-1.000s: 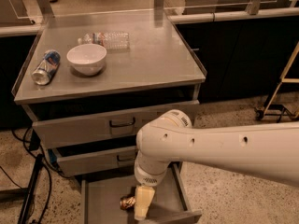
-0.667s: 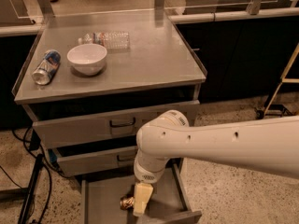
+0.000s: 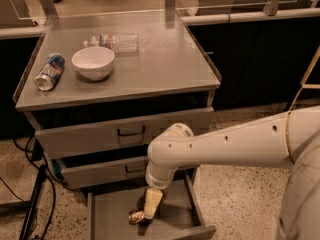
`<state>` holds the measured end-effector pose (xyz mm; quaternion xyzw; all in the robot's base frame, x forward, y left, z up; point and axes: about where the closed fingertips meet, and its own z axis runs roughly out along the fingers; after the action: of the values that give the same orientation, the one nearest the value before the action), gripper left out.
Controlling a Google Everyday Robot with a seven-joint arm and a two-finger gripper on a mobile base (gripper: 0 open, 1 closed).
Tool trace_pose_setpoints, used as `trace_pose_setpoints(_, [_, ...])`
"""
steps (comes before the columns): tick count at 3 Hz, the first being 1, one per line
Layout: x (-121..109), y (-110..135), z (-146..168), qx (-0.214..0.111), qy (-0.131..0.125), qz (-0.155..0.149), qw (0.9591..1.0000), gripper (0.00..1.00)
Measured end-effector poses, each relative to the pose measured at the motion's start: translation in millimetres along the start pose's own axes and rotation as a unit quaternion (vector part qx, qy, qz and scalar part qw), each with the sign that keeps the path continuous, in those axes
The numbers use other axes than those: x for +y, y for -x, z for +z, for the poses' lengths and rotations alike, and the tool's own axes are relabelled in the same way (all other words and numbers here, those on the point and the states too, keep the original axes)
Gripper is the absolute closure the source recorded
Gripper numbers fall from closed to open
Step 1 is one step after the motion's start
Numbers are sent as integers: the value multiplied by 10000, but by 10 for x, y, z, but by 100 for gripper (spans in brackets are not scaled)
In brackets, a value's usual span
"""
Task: Pick orange can from bottom drawer and place on counter
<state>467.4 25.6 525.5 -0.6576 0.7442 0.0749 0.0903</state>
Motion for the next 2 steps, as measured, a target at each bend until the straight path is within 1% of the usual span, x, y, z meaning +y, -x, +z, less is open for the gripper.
trace_pose_setpoints(1, [0,0,0,0,0,0,10000,0])
trace_pose_setpoints(2, [-14,-14,254,62,77,-26,9999,0])
